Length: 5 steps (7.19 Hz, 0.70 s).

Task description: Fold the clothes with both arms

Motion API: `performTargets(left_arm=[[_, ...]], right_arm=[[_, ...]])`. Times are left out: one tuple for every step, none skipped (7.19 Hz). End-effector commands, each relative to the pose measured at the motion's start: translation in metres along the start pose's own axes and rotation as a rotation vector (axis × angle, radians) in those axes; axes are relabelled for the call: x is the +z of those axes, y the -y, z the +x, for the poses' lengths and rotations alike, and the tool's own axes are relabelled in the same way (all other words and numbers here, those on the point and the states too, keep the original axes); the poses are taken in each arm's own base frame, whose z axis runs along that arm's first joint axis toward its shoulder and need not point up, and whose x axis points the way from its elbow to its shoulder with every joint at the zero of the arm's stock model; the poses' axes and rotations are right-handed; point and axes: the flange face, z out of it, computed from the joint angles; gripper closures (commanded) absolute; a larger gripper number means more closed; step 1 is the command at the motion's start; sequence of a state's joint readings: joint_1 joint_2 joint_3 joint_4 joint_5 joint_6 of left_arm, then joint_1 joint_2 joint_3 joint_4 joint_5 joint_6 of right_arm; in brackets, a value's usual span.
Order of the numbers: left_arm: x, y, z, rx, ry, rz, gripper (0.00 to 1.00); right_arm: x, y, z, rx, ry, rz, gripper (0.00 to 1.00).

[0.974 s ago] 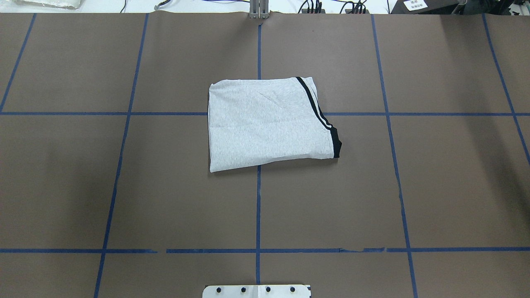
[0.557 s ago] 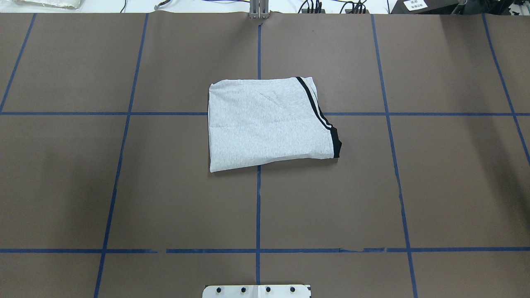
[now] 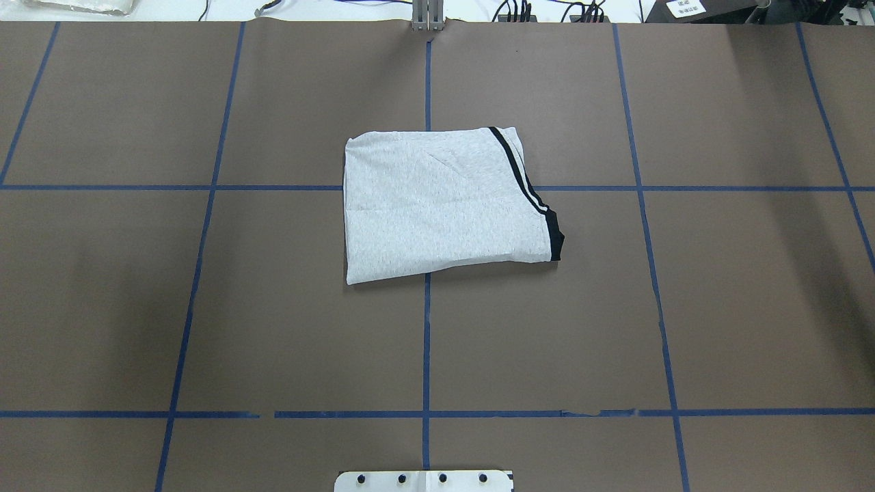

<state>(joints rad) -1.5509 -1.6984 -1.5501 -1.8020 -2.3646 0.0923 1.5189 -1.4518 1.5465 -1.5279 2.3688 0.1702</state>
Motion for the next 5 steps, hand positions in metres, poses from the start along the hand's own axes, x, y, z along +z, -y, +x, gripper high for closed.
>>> performTargets(left_arm=[[-0.0010, 0.0018, 0.0008, 0.003, 0.001, 0.003, 0.00], [-0.0010, 0.0019, 0.0010, 0.003, 0.000, 0.003, 0.00], [-0.0010, 0.0019, 0.0010, 0.003, -0.001, 0.003, 0.00], [-0.0010, 0.0019, 0.0008, 0.003, 0.001, 0.003, 0.00], [-0.0010, 0.0019, 0.0010, 0.003, 0.000, 0.003, 0.00]], right_arm=[[-0.0012, 0.0004, -0.0016, -0.002, 0.002, 0.003, 0.00], [-0.0013, -0.0002, -0.0001, 0.000, -0.001, 0.004, 0.00], [-0.0004, -0.0014, 0.0015, 0.000, -0.006, 0.003, 0.00], [0.0017, -0.0041, 0.0023, 0.002, -0.001, -0.001, 0.00], [0.0026, -0.0048, 0.0034, 0.005, -0.001, -0.002, 0.00]])
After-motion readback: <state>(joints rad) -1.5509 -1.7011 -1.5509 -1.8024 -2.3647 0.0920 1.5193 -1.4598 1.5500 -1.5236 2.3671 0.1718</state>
